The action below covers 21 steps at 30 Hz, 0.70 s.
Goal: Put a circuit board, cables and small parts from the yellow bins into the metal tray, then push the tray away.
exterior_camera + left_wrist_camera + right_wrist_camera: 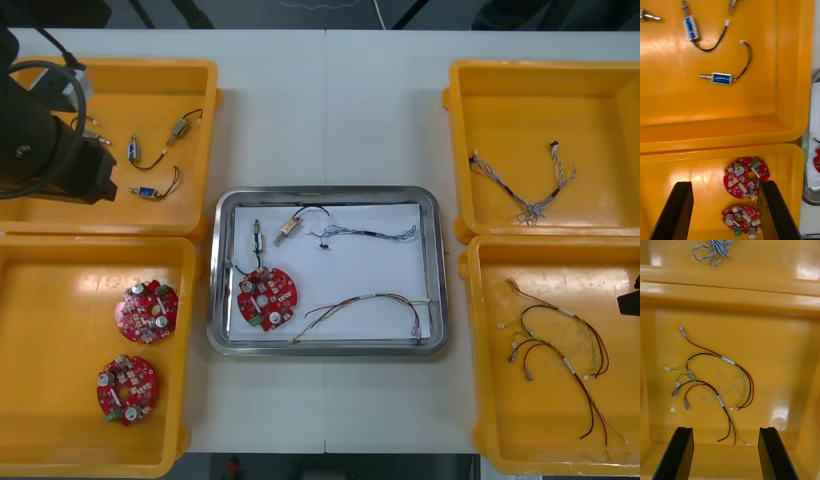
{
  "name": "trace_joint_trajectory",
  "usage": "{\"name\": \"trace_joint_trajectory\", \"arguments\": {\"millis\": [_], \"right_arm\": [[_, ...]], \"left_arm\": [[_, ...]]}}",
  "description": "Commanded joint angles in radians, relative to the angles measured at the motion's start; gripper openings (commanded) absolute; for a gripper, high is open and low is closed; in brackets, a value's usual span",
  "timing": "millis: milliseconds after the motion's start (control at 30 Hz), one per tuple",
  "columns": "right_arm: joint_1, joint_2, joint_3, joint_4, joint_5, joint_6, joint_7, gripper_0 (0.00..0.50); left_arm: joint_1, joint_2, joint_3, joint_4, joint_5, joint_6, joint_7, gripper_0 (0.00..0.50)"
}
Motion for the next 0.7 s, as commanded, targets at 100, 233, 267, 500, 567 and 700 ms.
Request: {"name": "trace_joint_trajectory", "arguments": {"millis": [100,233,267,500,567,700], "right_arm": [[-0.097,-0.087,0.123,-0.076,-0.017,0.003,-0.043,0.500],[-0.191,-0.098,0.226,-0.085,-0.052,0.003,-0.049,0.500],[-0.217,-0.096,0.256,-0.086,-0.061,0.003,-0.049,0.500],[-0.364,-0.096,0.414,-0.097,-0.083,0.003,-0.042,0.500],[-0.422,-0.087,0.493,-0.096,-0.078,0.003,-0.040,0.500],[-0.508,-0.060,0.623,-0.091,-0.059,0.003,-0.032,0.500]], "left_arm": [[0.114,0.098,0.132,-0.045,0.033,0.008,-0.139,0.500],[0.191,0.119,0.197,-0.065,0.053,0.008,-0.163,0.500],[0.213,0.119,0.211,-0.077,0.053,0.008,-0.163,0.500],[0.312,0.119,0.293,-0.108,0.087,-0.011,-0.168,0.500],[0.343,0.119,0.316,-0.121,0.095,-0.025,-0.171,0.500],[0.371,0.113,0.338,-0.138,0.105,-0.034,-0.163,0.500]]}}
